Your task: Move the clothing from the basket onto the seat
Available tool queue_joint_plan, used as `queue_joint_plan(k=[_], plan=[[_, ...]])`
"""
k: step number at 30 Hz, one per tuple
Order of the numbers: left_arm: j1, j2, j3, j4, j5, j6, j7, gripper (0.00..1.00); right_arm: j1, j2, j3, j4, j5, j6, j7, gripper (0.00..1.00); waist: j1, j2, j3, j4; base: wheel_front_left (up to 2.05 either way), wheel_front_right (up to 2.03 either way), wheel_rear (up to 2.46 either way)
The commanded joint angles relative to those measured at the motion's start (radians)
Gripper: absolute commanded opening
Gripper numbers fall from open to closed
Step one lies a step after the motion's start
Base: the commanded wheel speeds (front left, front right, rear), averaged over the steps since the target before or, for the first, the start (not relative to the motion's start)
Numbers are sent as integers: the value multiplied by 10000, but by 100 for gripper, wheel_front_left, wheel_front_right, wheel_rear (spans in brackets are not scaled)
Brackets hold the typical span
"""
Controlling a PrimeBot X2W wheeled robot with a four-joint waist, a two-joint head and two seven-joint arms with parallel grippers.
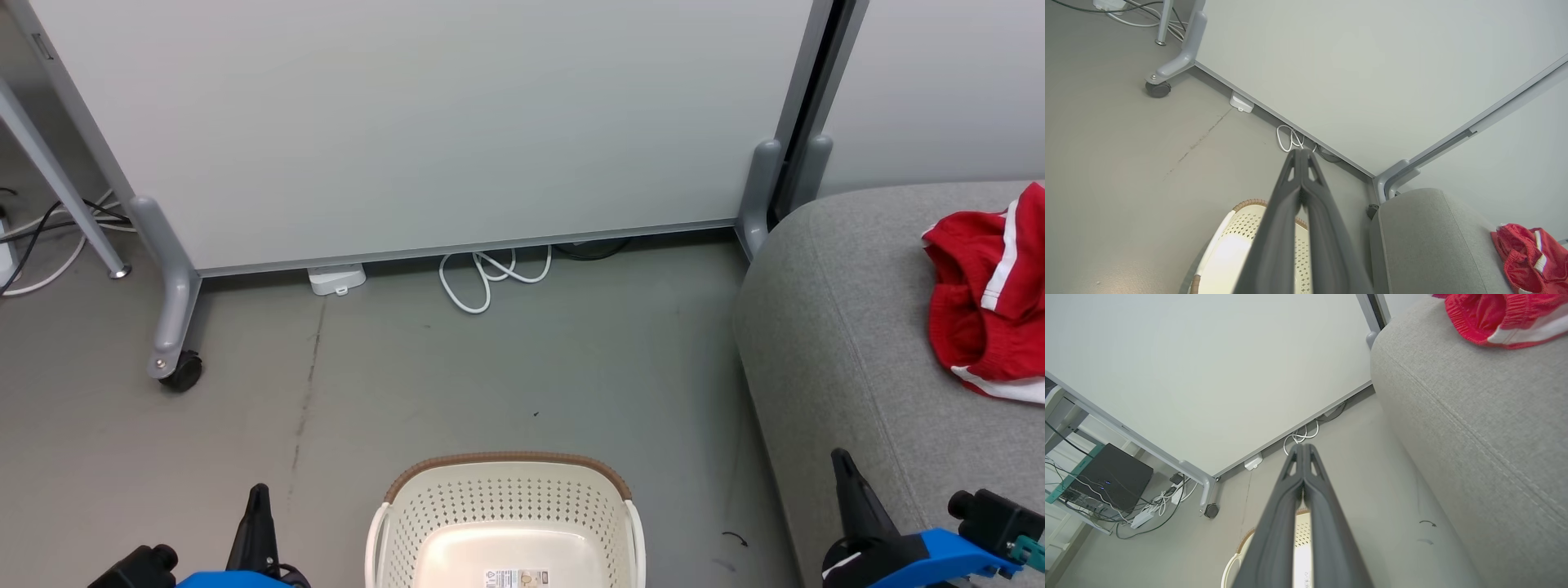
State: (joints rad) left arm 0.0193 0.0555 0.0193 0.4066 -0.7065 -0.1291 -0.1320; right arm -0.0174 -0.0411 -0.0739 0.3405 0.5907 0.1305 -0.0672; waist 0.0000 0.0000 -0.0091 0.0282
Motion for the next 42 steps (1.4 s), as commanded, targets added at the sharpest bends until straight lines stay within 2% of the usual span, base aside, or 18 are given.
queue_joint_plan(k=[1, 20, 42], plan=[[-315, 24, 76, -198, -293, -6, 78, 0, -330, -44, -37, -189, 345, 1, 51, 0, 0, 0, 1, -3, 0, 0, 0], [-610, 5, 320, -604, -2693, -11, 734, 0, -512, -66, -142, -417, 3059, 2, 540, 0, 0, 0, 25, -58, 0, 0, 0], [-881, -13, 560, -986, -4966, -17, 1367, 0, -684, -88, -237, -629, 5621, 3, 1009, 0, 0, 0, 53, -122, 0, 0, 0]])
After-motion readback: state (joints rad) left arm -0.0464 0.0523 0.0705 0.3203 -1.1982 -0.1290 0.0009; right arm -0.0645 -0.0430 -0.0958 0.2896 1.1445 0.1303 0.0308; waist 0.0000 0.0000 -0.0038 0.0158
